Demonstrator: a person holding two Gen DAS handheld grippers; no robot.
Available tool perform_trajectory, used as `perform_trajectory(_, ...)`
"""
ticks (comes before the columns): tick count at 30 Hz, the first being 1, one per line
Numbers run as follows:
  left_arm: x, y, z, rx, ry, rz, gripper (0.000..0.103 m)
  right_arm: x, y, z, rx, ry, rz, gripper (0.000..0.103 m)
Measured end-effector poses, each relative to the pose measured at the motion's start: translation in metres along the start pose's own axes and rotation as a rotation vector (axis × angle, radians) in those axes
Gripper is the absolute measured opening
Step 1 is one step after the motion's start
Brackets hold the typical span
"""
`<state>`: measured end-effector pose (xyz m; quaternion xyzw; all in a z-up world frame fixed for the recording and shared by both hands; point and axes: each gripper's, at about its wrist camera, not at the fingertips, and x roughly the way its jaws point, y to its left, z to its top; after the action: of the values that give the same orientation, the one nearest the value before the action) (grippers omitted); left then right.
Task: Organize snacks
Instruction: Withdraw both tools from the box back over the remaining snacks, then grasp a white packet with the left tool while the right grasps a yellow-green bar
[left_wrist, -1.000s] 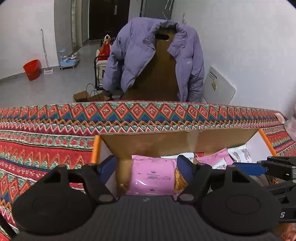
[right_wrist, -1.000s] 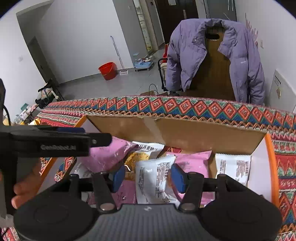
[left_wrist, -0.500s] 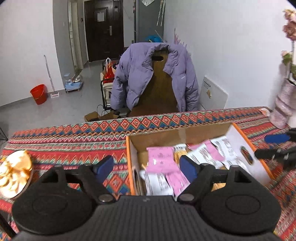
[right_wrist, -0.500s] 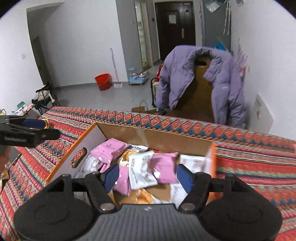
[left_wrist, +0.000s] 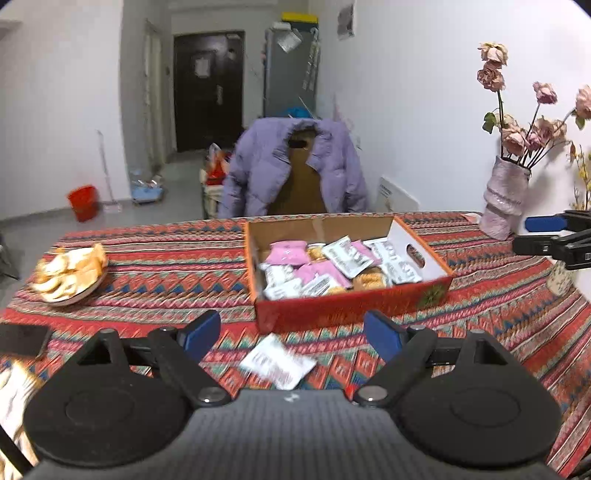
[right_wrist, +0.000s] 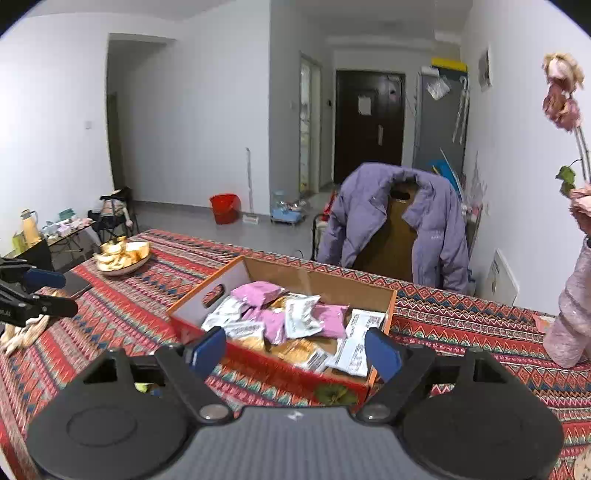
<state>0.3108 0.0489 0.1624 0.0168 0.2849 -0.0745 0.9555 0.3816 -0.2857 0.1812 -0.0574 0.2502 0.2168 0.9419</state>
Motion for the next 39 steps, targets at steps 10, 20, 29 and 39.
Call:
perform_trajectory(10, -0.063, -0.035, -0.111, -0.057, -0.074, 0.026, 0.096, -0.084, 0.037, -0.108, -0.023, -0.096, -0.037, 0.09)
perform_trajectory(20, -0.088, -0.059, -0.173, -0.039, -0.044, 0.059, 0.097, -0.112, 0.076, -0.209, 0.044, -0.065, -0.099, 0.094)
perform_trajectory(29, -0.076, -0.062, -0.183, -0.03, -0.001, 0.036, 0.097, -0.106, 0.086, -0.232, 0.057, -0.021, -0.101, 0.094)
perform_trajectory(39, -0.041, -0.048, -0.167, -0.046, 0.045, 0.031, 0.097, -0.071, 0.074, -0.218, 0.075, 0.022, -0.11, 0.094)
